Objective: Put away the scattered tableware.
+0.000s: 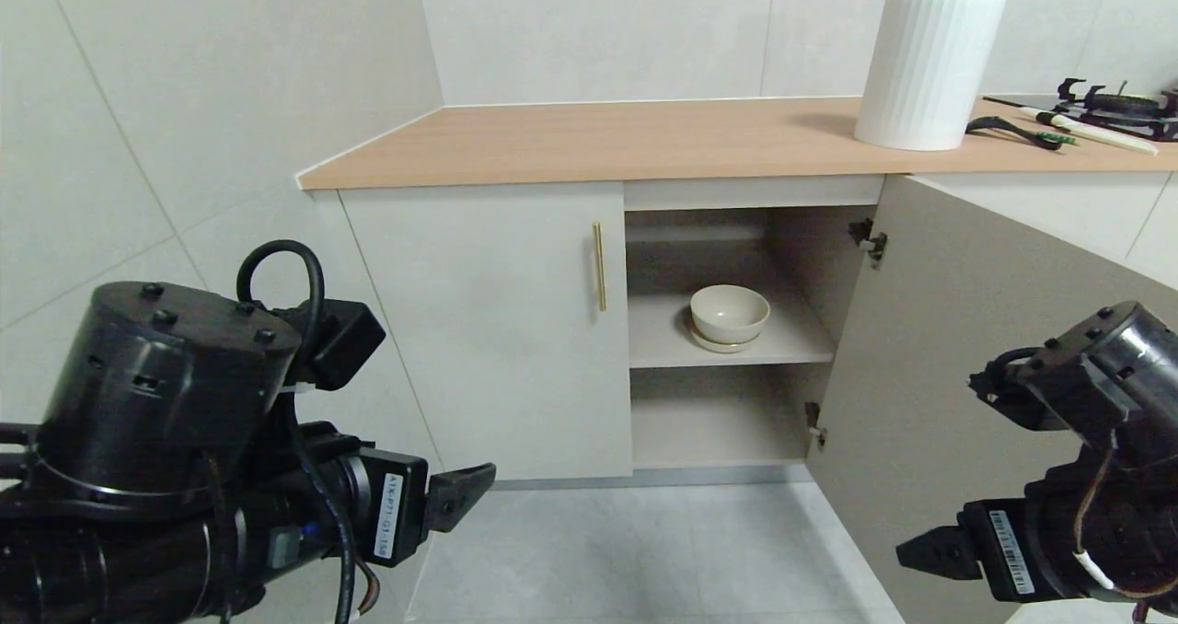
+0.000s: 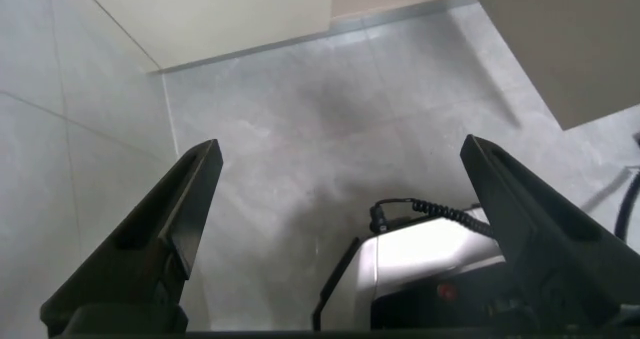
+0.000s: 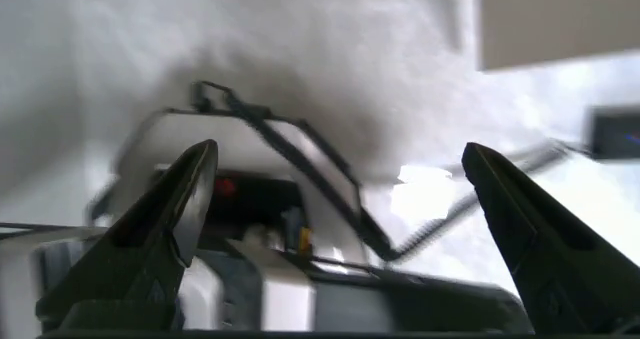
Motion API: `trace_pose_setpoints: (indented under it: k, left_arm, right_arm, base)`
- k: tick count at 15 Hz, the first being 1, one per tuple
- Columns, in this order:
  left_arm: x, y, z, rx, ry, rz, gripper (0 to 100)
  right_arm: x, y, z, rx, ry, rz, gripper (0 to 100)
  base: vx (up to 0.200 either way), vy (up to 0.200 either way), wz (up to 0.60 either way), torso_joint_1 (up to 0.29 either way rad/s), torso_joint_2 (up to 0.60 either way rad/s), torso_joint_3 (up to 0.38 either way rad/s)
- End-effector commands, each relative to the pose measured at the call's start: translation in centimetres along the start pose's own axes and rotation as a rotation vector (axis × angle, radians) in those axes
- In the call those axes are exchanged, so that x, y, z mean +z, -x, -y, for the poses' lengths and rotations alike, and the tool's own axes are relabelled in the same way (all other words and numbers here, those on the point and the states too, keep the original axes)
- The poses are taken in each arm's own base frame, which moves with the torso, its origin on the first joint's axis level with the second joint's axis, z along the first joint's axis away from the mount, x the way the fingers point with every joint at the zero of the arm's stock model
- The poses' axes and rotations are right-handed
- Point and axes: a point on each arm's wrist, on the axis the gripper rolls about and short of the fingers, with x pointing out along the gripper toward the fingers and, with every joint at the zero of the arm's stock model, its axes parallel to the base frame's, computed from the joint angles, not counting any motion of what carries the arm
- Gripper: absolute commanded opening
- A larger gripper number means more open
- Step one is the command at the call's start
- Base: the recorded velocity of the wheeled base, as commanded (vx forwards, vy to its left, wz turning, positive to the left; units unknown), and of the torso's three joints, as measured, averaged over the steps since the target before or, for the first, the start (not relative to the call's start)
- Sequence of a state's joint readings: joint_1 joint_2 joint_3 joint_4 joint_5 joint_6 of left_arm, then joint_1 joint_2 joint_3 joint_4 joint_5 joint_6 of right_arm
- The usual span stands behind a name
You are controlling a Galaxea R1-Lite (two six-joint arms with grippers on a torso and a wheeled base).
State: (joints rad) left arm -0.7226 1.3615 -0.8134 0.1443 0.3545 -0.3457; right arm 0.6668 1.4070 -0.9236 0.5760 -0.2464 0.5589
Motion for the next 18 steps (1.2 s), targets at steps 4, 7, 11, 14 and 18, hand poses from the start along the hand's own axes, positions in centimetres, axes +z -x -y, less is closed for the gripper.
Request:
trace_pose_setpoints:
  k: [4,7,11,14,18]
  left_arm:
    - [0.0,-0.1,0.0,0.012,-0.001,0.002,100]
    - [0.0,-0.1,0.0,0.012,-0.001,0.002,100]
    - [0.0,-0.3,0.1,0.014,-0.003,-0.002,100]
    - [0.0,-0.3,0.0,0.014,-0.002,-0.001,100]
    - [0.1,-0.4,0.0,0.02,0.003,-0.003,100]
  right_arm:
    - [-0.3,1.0,0.6,-0.045,0.014,-0.006,100]
    - [-0.7,1.1,1.0,-0.075,0.05,-0.046,100]
    - [-0.1,1.6,2.2,-0.125,0.034,-0.048,100]
    - [0.6,2.6,4.8,-0.18,0.006,-0.012,100]
    - [2.7,2.8,9.2,-0.34,-0.108,-0.017,100]
  base:
    - [0.0,-0.2,0.0,0.0,0.01,-0.001]
    - [0.0,-0.2,0.0,0.001,0.01,0.007]
    - [0.0,-0.2,0.0,0.0,0.0,0.001]
    - [0.0,-0.133,0.0,0.003,0.0,0.003]
    - [0.0,0.0,0.0,0.0,0.0,0.0]
